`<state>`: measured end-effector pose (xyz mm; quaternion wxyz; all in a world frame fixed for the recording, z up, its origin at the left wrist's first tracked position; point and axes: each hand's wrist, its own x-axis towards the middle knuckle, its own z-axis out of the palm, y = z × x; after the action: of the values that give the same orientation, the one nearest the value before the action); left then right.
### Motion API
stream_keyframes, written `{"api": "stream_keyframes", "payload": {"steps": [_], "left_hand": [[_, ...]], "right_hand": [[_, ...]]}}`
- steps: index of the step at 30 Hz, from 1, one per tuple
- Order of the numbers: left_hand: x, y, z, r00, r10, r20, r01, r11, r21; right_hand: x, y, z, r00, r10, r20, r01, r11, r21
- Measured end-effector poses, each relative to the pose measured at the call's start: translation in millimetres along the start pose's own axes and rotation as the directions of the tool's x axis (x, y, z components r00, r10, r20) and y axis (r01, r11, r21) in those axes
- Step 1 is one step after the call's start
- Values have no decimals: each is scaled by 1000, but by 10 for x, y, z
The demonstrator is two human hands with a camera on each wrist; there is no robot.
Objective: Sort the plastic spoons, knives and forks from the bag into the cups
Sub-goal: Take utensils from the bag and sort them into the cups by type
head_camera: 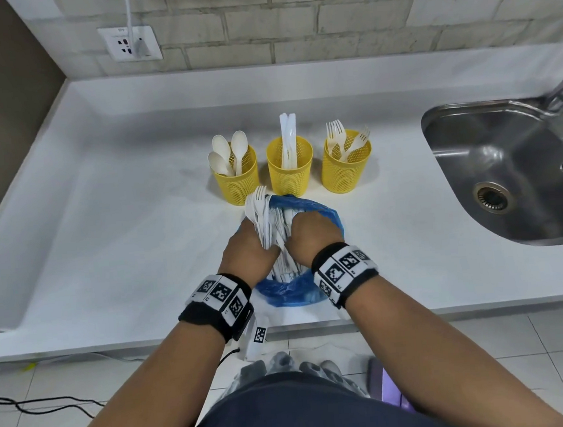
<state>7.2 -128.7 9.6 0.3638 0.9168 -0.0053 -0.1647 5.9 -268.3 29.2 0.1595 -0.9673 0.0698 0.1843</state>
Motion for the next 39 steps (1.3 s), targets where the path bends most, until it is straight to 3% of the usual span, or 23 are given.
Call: {"api": "stream_keyframes", "payload": {"steps": [4, 10, 15, 23, 29, 35, 39], "left_hand": [[12, -8, -7, 1000, 3, 1, -3, 1000, 31], [14, -33, -8, 998, 55, 22, -56, 997, 53], [25, -65, -5, 998, 56, 36, -58, 996, 61], [33, -60, -18, 998, 53, 18, -54, 998, 16], [98, -149, -118, 999, 31, -7, -32, 987, -159], [98, -41, -134, 996, 76, 49, -50, 911, -409], [91, 38, -56, 987, 134, 93, -75, 877, -474]], "right_hand": [[83, -83, -84, 998, -3, 67, 12, 991, -133], [212, -80, -191, 974, 4, 227, 24, 992, -123], [251, 15, -157, 987, 33, 155, -37, 999, 27], [265, 35, -107, 996, 12, 88, -19, 996, 83], [159, 172, -75, 1000, -5, 22, -1, 959, 282], [44, 318, -55, 988, -137, -66, 152, 873, 463], [57, 376, 13, 987, -159, -2, 119, 731, 672]]}}
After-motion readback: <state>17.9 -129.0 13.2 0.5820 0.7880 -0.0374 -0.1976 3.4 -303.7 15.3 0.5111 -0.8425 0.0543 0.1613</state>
